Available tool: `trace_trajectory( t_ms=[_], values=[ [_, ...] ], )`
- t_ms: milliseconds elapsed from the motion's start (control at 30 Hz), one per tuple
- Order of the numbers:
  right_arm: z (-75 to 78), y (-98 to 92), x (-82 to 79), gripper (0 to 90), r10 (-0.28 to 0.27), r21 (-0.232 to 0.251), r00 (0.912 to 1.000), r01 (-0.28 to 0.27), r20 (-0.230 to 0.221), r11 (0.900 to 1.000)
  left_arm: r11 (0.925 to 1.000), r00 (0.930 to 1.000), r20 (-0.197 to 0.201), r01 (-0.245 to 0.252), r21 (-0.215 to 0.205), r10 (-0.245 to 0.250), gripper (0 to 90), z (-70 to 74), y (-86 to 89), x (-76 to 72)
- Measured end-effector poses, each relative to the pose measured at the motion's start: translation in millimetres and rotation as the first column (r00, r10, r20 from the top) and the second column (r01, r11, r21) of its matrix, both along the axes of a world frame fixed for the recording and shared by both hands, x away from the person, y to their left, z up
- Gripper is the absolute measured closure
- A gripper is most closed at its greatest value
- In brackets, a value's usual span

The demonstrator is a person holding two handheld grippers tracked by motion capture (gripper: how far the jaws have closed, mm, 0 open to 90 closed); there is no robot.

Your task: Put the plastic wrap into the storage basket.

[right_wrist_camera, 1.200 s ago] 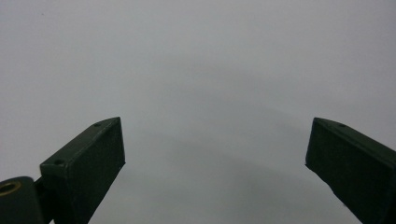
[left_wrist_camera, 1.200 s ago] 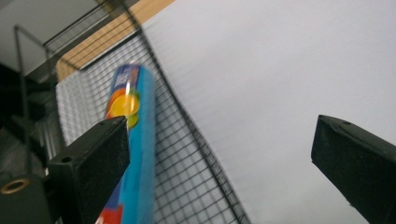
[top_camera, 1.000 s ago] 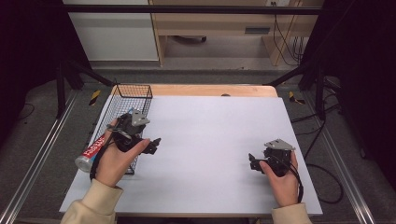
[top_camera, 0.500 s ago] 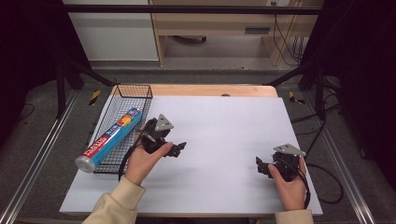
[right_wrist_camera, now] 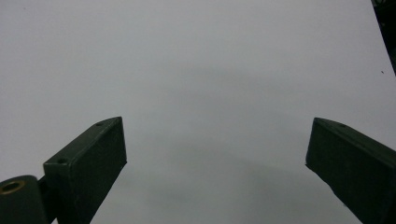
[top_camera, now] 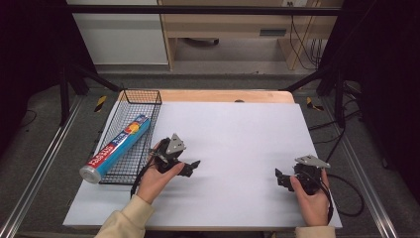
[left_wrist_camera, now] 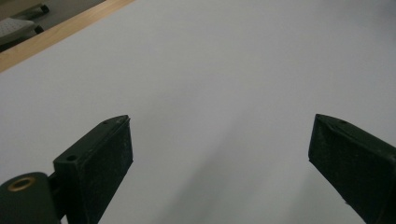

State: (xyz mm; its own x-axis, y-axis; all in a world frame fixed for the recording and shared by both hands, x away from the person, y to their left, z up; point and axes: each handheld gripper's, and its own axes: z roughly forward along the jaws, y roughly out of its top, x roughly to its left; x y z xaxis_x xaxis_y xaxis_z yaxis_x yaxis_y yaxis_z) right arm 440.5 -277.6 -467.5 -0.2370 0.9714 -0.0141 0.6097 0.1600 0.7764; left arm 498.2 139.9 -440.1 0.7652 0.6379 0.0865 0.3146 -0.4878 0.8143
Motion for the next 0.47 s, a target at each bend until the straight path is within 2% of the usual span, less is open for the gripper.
trace_trajectory(
  t_ms=[167,300,467],
  values=[
    [-3.9,-2.2,1.1,6.4,0.011,-0.011,0.9997,-0.010,0.023,1.000,1.0000,0.9999,0.015,-0.004,0.005,0.004,6.7,-8.9,6.8,-5.5],
    [-8.7,-4.6,2.6,6.4,0.020,-0.027,0.9980,-0.018,0.061,0.999,0.9999,0.9978,0.066,-0.007,-0.008,0.007,6.8,-10.8,13.3,-14.8],
    [-13.0,-5.1,5.0,6.3,0.017,-0.020,0.9985,-0.016,0.051,1.000,0.9998,0.9976,0.068,0.008,-0.017,-0.007,6.7,-12.1,13.2,-26.0]
  ],
)
